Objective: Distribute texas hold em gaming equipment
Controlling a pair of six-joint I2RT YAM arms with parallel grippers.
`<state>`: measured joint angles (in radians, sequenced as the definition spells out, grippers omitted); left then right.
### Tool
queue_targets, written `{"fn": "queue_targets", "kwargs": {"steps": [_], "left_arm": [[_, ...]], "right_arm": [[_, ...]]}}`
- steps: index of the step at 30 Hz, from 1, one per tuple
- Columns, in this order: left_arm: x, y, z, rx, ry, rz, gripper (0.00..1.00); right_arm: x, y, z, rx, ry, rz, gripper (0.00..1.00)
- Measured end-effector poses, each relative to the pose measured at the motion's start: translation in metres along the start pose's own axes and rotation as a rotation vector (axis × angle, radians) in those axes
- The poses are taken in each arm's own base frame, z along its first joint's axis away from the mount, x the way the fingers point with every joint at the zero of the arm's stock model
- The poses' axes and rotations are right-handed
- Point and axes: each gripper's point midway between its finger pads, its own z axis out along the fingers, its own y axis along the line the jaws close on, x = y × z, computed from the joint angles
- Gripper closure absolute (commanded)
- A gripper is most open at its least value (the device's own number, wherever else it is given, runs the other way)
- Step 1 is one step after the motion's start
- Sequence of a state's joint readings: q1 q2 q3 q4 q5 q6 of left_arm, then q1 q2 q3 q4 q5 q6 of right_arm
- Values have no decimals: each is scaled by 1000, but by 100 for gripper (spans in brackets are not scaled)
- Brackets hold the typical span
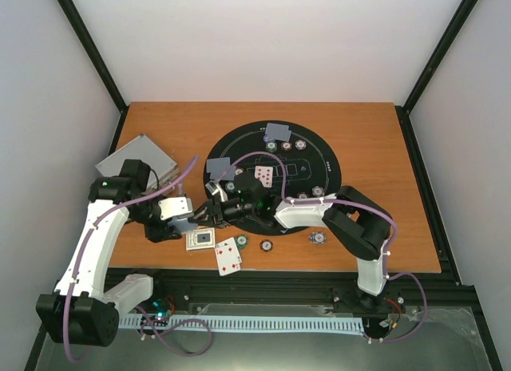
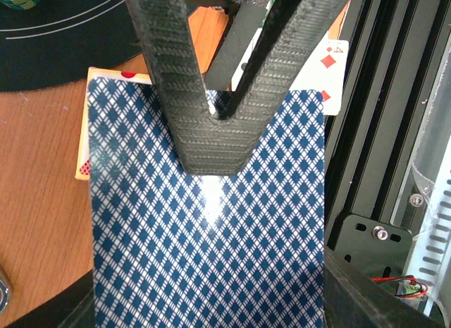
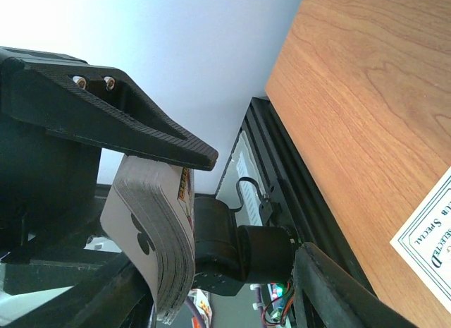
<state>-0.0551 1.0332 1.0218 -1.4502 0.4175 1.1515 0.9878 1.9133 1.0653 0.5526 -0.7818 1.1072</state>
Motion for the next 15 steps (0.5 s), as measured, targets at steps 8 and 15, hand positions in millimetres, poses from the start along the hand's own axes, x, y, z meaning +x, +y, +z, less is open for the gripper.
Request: {"fn": "queue_targets", "kwargs": {"steps": [8, 15], "left_arm": [[2, -2, 0, 6, 6, -7, 99], [1, -4, 0, 14, -2, -8, 99]], "right_arm": [[1, 8, 7, 11, 10, 7, 46], [-2, 13, 8, -5, -4, 31, 48]]}}
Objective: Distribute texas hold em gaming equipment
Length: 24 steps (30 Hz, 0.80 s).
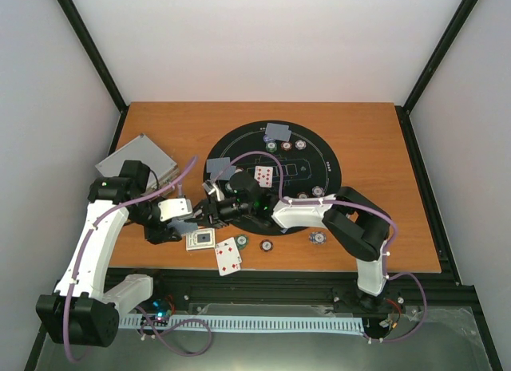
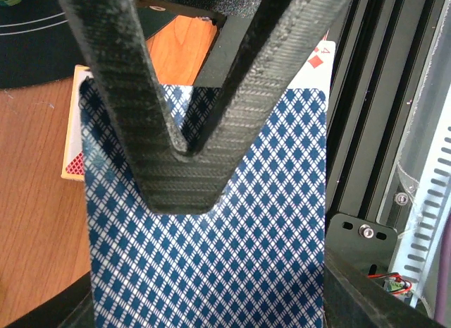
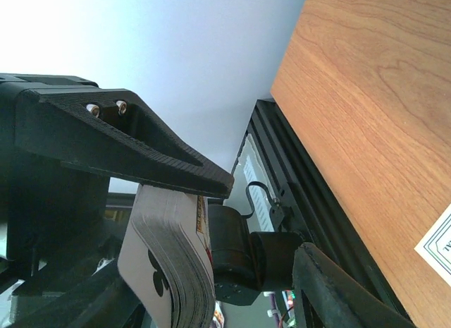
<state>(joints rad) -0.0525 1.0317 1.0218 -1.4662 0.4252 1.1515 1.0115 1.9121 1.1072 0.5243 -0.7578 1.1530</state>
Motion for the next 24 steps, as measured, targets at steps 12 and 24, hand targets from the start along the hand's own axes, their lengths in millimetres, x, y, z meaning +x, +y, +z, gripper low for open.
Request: {"fn": "queue_targets", "kwargs": {"steps": [12, 24], "left_arm": [[0, 0, 0, -2, -2, 1, 99], [-1, 0, 0, 1, -5, 0, 99]], "right_arm": [[-2, 1, -9, -1, -8, -5, 66], [-4, 12, -25, -2, -42, -15, 97]]}}
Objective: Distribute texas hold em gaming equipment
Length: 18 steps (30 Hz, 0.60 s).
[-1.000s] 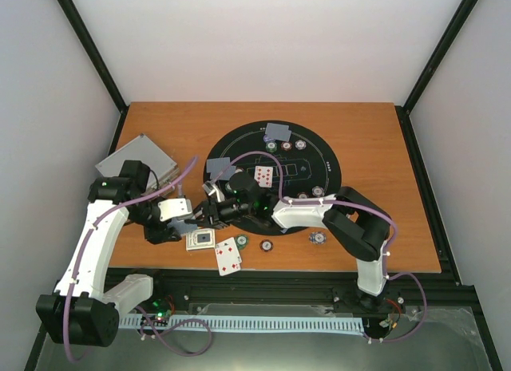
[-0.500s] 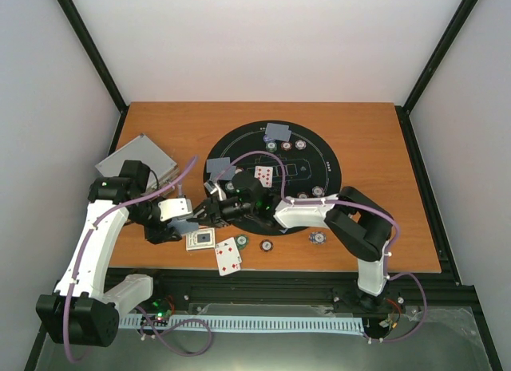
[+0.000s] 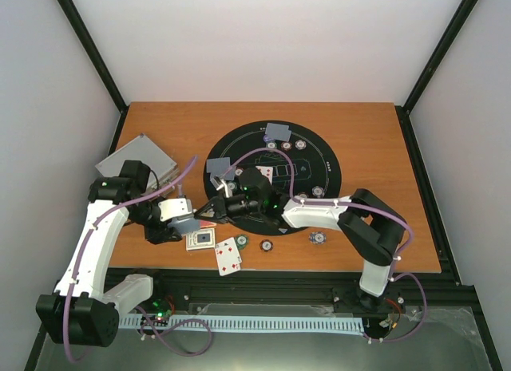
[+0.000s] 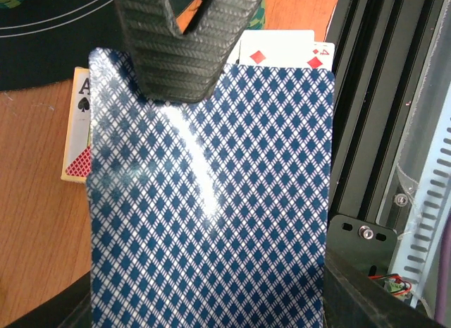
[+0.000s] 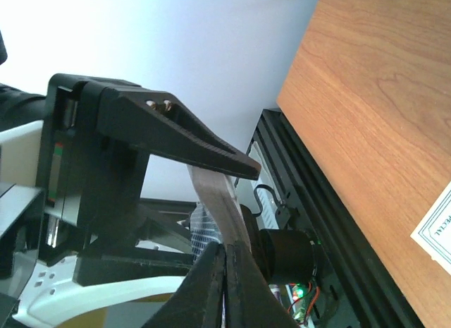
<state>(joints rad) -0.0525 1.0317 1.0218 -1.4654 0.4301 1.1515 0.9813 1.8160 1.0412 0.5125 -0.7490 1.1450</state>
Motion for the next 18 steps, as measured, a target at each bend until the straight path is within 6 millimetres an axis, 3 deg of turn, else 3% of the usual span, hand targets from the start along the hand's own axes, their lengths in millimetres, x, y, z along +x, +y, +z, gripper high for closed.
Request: {"fn": "queue_targets", "kwargs": {"steps": [18], "left_arm": [[-1, 0, 0, 0, -4, 1, 99]], "right_arm": [[-11, -1, -27, 19, -51, 27, 97]]}}
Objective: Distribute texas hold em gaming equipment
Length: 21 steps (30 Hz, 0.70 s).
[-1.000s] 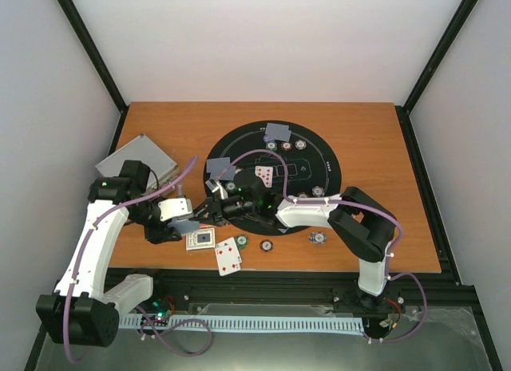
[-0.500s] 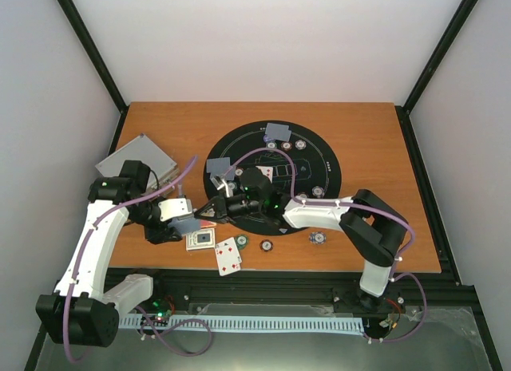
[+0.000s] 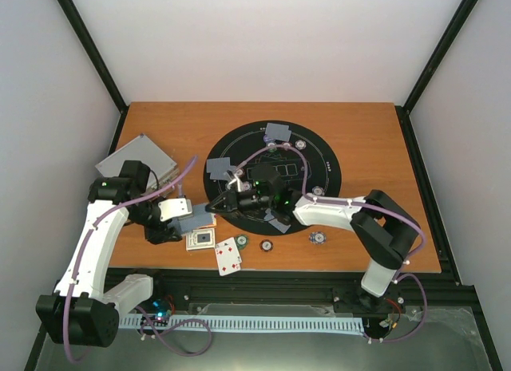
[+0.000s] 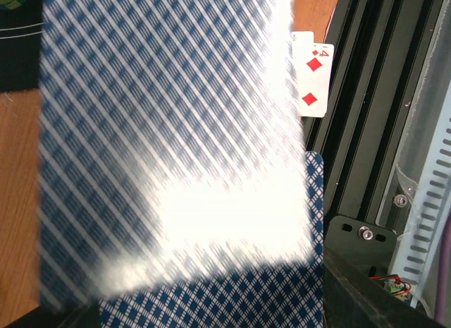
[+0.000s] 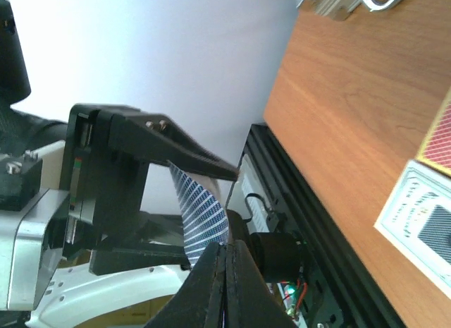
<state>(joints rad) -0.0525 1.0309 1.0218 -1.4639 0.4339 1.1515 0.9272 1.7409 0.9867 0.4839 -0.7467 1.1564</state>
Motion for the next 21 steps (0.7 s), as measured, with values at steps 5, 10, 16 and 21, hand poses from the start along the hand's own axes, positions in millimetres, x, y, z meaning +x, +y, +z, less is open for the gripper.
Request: {"fn": "queue_targets", "kwargs": {"steps": [5, 10, 16, 21], "left_arm": [[1, -1, 0, 2, 3, -1, 99], [1, -1, 0, 2, 5, -1, 99], [1, -1, 0, 2, 5, -2, 99], [1, -1, 0, 2, 5, -2, 99]], "right_arm": [[-22, -9, -32, 56, -63, -3, 97], [-56, -5, -86, 129, -161, -74, 97], [-111, -12, -143, 392, -258, -223, 97], [-162, -43, -183, 827, -350, -436, 97]]}}
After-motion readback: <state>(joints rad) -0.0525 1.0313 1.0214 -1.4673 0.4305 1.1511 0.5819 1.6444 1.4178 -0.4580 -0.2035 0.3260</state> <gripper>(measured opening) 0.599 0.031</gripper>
